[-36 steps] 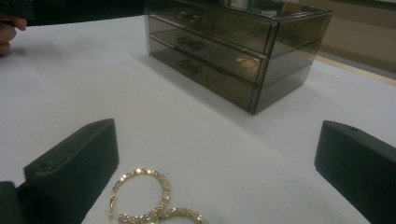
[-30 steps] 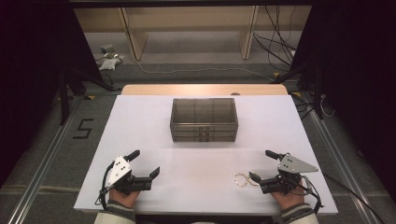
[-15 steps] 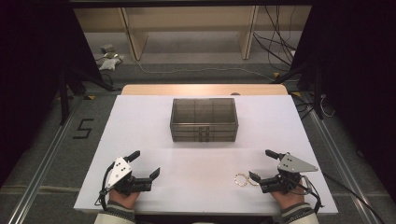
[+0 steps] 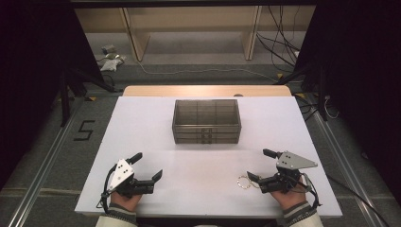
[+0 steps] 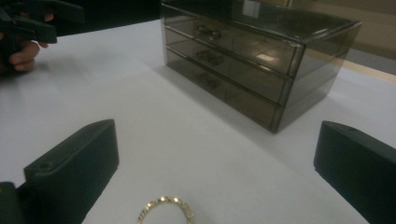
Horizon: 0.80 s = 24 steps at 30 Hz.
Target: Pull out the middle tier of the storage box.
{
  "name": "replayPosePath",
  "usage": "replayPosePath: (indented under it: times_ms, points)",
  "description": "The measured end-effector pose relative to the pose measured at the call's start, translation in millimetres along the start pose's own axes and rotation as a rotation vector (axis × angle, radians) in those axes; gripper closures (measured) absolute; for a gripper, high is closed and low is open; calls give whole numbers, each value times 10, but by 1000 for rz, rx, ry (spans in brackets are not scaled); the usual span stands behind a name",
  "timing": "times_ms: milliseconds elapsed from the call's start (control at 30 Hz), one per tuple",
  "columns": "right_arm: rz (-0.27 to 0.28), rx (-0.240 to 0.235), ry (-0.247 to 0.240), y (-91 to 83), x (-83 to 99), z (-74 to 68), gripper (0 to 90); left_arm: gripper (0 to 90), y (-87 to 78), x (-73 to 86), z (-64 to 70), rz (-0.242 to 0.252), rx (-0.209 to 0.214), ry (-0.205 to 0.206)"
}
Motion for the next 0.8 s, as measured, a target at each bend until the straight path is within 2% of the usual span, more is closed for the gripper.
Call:
replayPosePath:
  times_ms: [267,800]
  points:
    - [-6,-7,-29,86,-156,-82,10,30,2,-1,3,1,4,2]
    - [-12,-64,-87,445,-379,-358,10,35,22,0,17,-8,10,12]
Point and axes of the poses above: each handheld gripper's, and its own axes: y roughly forward along the jaws, x roughly out of its underside, z roughly to its right, the point moved 6 cm from there along y, roughly forward along the jaws, and after that the axes turned 13 degrees about x, right-handed, at the moved point
